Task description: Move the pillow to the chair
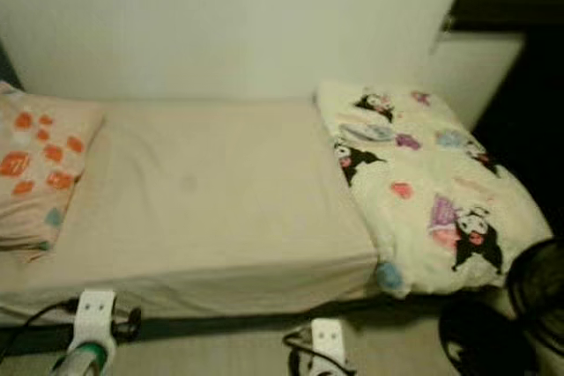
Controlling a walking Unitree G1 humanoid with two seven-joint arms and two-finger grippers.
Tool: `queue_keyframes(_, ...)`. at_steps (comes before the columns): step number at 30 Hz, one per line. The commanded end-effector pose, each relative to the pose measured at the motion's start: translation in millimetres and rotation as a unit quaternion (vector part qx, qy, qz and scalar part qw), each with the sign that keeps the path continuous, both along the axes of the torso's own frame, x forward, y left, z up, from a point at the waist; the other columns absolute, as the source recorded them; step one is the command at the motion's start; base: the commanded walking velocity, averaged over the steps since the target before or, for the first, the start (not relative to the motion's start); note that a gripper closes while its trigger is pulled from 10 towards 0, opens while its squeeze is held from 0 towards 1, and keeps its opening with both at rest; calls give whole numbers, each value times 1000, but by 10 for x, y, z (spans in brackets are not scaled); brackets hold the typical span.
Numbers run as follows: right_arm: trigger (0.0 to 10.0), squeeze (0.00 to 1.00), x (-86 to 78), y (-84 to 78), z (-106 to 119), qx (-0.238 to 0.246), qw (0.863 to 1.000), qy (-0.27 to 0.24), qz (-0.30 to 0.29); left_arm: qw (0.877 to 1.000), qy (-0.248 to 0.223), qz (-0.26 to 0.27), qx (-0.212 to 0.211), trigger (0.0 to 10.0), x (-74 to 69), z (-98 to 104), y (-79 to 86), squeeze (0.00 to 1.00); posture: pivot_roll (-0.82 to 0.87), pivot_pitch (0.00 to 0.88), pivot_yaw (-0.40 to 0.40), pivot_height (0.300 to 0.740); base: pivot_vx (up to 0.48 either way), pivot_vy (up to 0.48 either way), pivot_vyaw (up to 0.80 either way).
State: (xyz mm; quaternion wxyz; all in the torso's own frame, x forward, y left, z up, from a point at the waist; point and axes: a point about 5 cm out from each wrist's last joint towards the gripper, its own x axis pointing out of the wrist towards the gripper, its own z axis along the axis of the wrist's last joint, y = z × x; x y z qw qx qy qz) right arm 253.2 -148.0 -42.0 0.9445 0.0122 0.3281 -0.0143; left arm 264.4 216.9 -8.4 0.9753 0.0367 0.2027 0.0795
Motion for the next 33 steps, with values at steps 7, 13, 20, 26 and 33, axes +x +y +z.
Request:
queue_keyframes(7,10000,0,-61,131,-50,18,999,15,33,1000,-13,22,0,10000,-61,-14,40,0,105,0,24,740,0,0,0)
queue_keyframes(13,10000,0,-50,147,-44,11,999,17,45,999,-36,27,-26,10000,-45,36,33,0,111,0,12,740,190,0,0)
queue_keyframes(20,10000,0,-67,130,-54,12,999,16,35,999,-35,20,-23,10000,-56,33,30,0,105,19,18,740,403,0,0)
queue_keyframes(26,10000,0,-105,103,-79,9,999,20,36,999,-35,3,-16,10000,-68,34,13,0,109,15,16,740,384,0,0)
queue_keyframes(33,10000,0,-107,107,-82,7,999,22,35,999,-34,3,-14,10000,-73,41,41,0,112,9,18,740,339,0,0)
